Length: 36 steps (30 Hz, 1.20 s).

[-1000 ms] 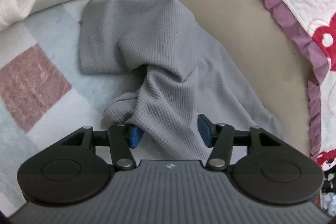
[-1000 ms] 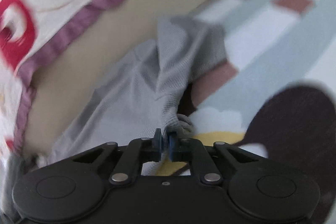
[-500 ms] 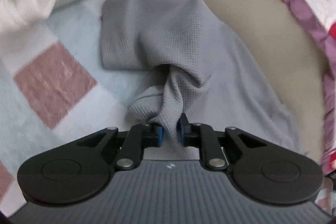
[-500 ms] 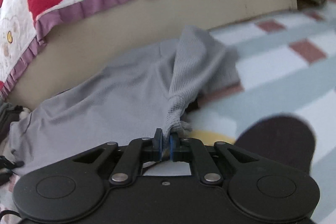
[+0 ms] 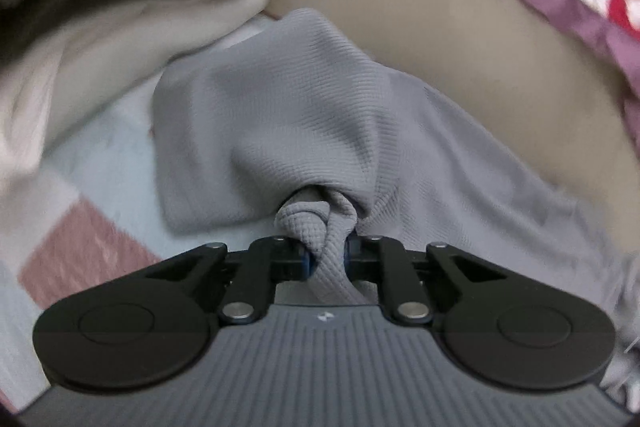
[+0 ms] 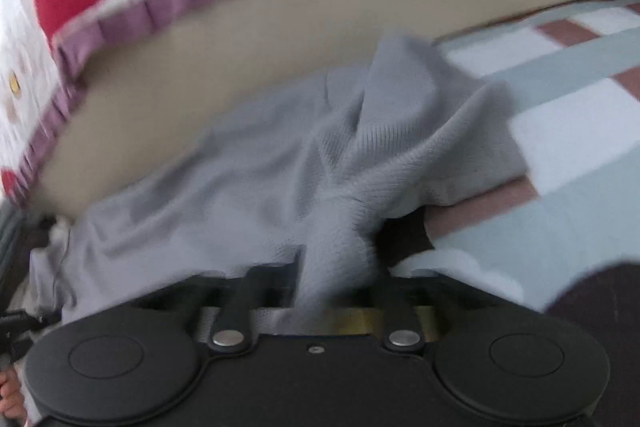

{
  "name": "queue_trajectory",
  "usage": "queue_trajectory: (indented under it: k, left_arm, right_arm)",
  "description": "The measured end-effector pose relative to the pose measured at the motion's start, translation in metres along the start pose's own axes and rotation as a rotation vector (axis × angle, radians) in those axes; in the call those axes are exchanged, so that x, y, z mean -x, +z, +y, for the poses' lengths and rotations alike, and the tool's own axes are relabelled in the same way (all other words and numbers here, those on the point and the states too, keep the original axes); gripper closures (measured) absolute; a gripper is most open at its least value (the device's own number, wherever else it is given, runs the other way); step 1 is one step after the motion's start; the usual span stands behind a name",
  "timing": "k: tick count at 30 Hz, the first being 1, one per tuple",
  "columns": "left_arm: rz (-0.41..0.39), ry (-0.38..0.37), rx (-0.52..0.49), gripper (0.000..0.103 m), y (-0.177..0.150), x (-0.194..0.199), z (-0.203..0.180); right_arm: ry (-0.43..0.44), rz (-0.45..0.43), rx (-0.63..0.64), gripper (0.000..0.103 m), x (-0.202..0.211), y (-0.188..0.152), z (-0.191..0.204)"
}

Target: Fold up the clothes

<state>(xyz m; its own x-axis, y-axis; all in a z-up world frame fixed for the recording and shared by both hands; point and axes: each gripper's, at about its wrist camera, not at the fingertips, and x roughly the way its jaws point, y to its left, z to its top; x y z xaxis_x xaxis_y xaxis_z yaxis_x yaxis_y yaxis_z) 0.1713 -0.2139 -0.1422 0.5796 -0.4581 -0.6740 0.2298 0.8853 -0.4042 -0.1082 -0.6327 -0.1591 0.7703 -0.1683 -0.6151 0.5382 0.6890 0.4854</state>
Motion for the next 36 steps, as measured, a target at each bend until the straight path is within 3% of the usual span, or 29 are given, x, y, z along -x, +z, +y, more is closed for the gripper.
queue_trajectory:
  k: [4, 8, 10, 17, 19, 23, 26, 28, 31, 32, 34, 36]
  left_arm:
    - [-0.038, 0.046, -0.132, 0.095, 0.006, 0.011, -0.014]
    - [-0.093, 0.014, -0.141, 0.095, 0.011, 0.087, -0.022]
    - [-0.077, 0.026, -0.16, 0.095, 0.0, 0.116, -0.022]
    - [0.213, 0.158, -0.133, 0.095, -0.064, 0.094, 0.007]
    - [0.229, 0.16, -0.151, 0.095, -0.06, 0.099, 0.004]
    - [0.26, 0.166, -0.185, 0.095, -0.052, 0.11, -0.001]
    - [0.284, 0.169, -0.211, 0.092, -0.046, 0.119, -0.005]
    - [0.299, 0.172, -0.228, 0.083, -0.042, 0.124, -0.008]
    - [0.323, 0.176, -0.254, 0.065, -0.036, 0.132, -0.012]
    - [0.33, 0.177, -0.263, 0.064, -0.034, 0.135, -0.013]
    - [0.346, 0.18, -0.28, 0.058, -0.03, 0.141, -0.016]
    - [0.361, 0.182, -0.297, 0.051, -0.027, 0.146, -0.019]
  right_arm:
    - [0.053, -0.03, 0.148, 0.093, 0.039, 0.022, 0.017]
    - [0.056, -0.028, 0.26, 0.094, 0.09, 0.029, 0.041]
    - [0.021, 0.009, 0.31, 0.094, 0.113, 0.022, 0.048]
    - [-0.08, 0.168, 0.319, 0.094, 0.111, -0.031, 0.036]
    - [-0.104, 0.203, 0.321, 0.094, 0.112, -0.044, 0.034]
    - [-0.122, 0.124, 0.379, 0.094, 0.149, -0.032, 0.055]
    - [-0.118, 0.21, 0.306, 0.093, 0.137, -0.038, 0.037]
    - [-0.107, 0.258, 0.232, 0.091, 0.122, -0.045, 0.021]
    - [-0.112, 0.312, 0.178, 0.081, 0.113, -0.052, 0.006]
    - [-0.105, 0.333, 0.176, 0.067, 0.112, -0.051, 0.003]
    - [-0.081, 0.353, 0.111, 0.052, 0.113, -0.05, -0.007]
    - [-0.051, 0.358, 0.003, 0.048, 0.114, -0.052, -0.02]
